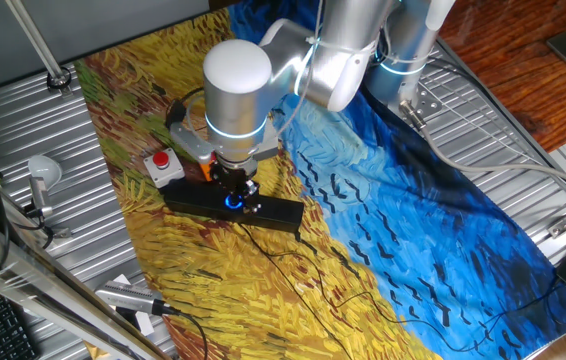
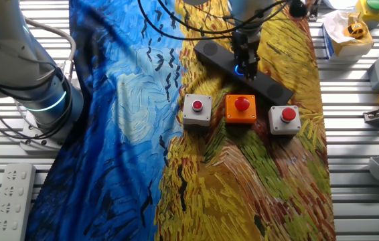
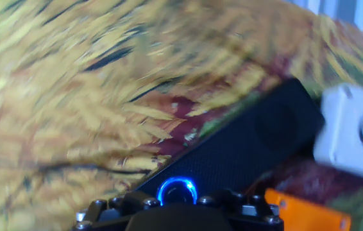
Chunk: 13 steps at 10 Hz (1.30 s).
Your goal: Turn the knob to increase the volume of the speaker
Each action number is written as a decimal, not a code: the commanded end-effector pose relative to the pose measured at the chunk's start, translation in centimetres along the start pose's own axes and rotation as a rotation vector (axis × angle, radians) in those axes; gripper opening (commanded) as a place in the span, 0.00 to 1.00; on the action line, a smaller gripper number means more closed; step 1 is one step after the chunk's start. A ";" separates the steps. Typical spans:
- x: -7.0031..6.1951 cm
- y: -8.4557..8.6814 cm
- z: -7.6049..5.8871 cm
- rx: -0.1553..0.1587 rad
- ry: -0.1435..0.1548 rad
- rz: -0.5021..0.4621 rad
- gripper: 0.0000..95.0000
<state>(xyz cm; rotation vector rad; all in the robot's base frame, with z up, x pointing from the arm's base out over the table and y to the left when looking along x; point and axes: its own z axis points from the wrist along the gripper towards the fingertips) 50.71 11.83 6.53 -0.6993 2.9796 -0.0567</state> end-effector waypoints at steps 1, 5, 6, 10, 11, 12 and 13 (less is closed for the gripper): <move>-0.1 0.4 -0.7 -0.021 0.004 -0.830 0.60; -0.9 0.7 -0.5 -0.022 -0.023 -1.078 0.40; -1.2 0.7 -0.5 -0.015 -0.029 -1.112 0.40; -1.2 0.6 -0.5 -0.011 -0.041 -1.153 0.40; -1.2 0.6 -0.5 -0.008 -0.043 -1.161 0.40; -1.2 0.6 -0.5 -0.004 -0.044 -1.170 0.40; -1.1 0.5 -0.5 0.001 -0.045 -1.172 0.40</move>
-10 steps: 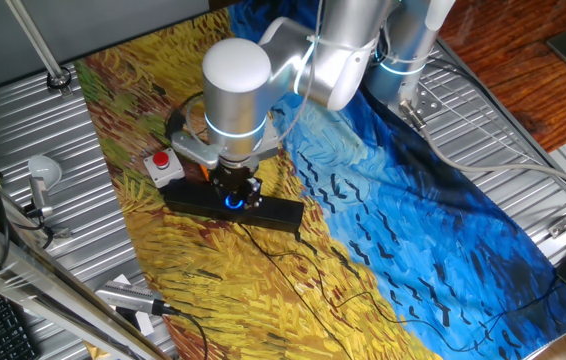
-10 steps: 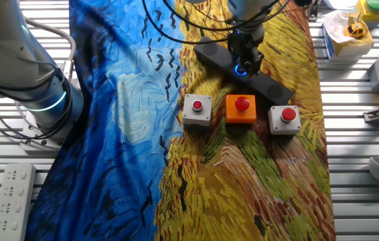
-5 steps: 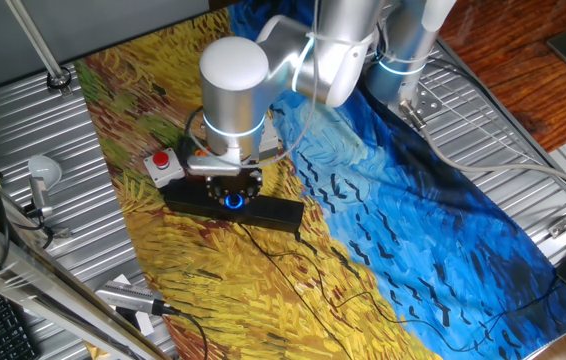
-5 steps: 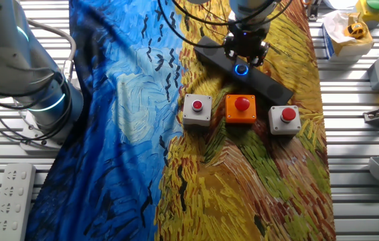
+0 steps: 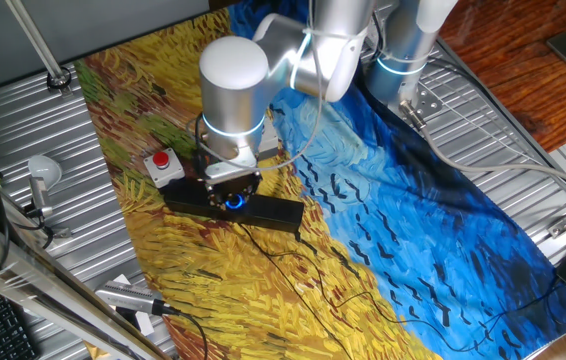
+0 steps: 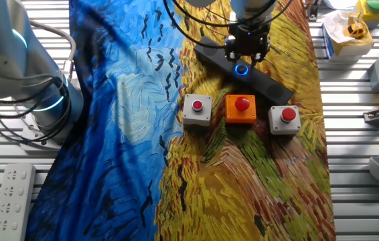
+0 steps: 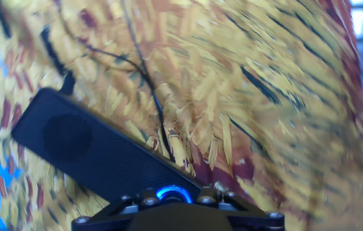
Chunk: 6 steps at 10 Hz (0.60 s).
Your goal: Turn the knob to increase the volume of the speaker
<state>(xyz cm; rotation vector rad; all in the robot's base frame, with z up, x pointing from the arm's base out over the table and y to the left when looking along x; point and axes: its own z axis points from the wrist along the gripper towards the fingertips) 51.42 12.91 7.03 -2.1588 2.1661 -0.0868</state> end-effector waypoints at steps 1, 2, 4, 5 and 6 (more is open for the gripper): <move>0.3 0.0 0.1 0.014 0.004 -0.067 0.40; 0.6 0.0 0.3 0.017 0.003 -0.067 0.40; 0.9 0.0 0.5 0.019 0.004 -0.065 0.40; 1.0 0.1 0.6 0.021 0.003 -0.055 0.40; 1.0 0.1 0.6 0.020 0.003 -0.036 0.40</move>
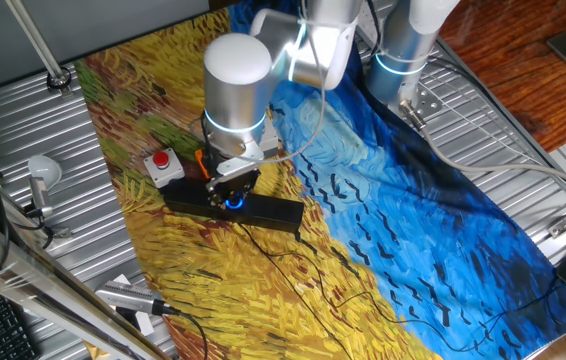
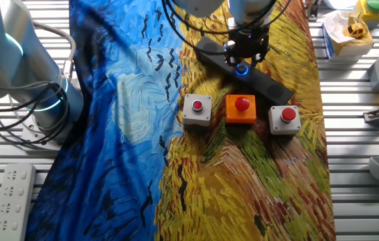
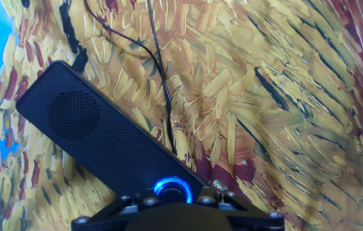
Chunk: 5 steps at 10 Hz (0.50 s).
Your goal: Turn the knob to increase the volume of the speaker
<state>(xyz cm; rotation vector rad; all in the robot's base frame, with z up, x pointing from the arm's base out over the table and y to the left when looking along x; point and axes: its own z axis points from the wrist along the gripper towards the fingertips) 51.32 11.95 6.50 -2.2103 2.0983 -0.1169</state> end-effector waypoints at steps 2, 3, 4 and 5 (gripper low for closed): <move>0.1 -0.1 0.2 0.003 0.009 0.094 0.00; 0.1 -0.1 0.3 -0.001 0.022 0.151 0.00; 0.1 -0.1 0.3 -0.010 0.037 0.220 0.00; 0.1 -0.1 0.3 -0.009 0.041 0.250 0.00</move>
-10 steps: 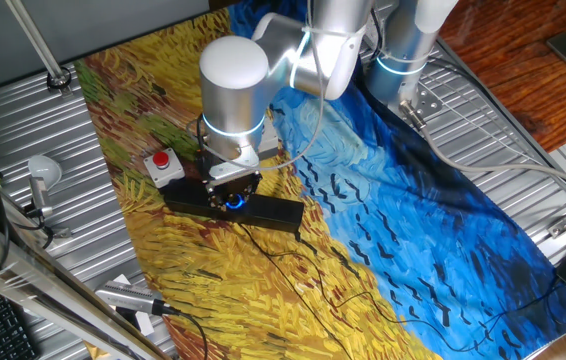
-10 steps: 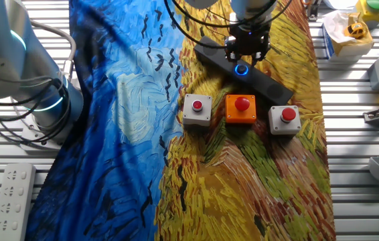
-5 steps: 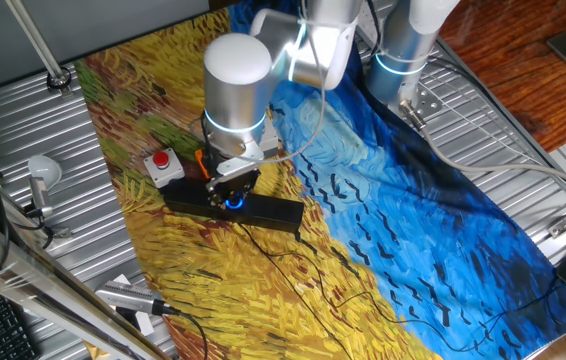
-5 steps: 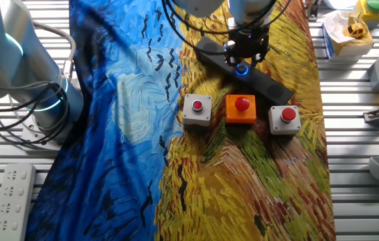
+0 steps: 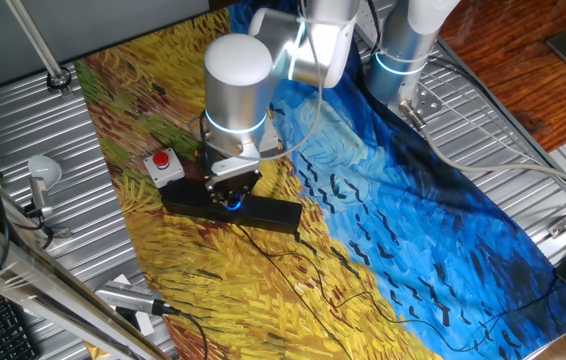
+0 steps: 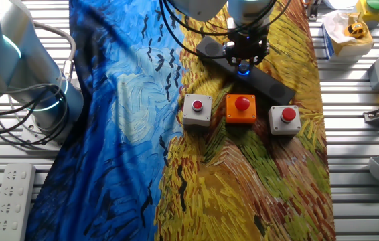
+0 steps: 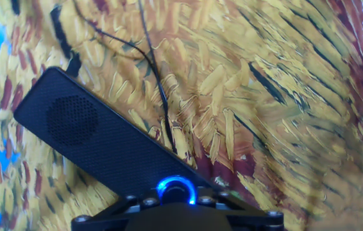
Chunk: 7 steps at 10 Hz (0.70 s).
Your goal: Turn the knob to increase the volume of the speaker
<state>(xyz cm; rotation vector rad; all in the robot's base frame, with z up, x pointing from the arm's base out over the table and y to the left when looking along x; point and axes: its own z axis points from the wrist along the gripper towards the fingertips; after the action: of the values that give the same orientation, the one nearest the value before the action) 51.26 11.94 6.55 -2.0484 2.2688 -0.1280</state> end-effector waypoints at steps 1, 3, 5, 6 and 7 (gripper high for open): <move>0.1 -0.2 0.3 -0.006 0.028 0.178 0.00; 0.1 -0.2 0.3 -0.001 0.050 0.419 0.00; 0.1 -0.2 0.5 0.005 0.057 0.736 0.00; 0.1 -0.2 0.4 0.006 0.063 0.811 0.00; 0.1 -0.2 0.3 -0.006 0.045 0.955 0.00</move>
<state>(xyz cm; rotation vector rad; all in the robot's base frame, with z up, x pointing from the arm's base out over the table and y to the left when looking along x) 51.42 11.93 6.59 -1.3373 2.7668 -0.1321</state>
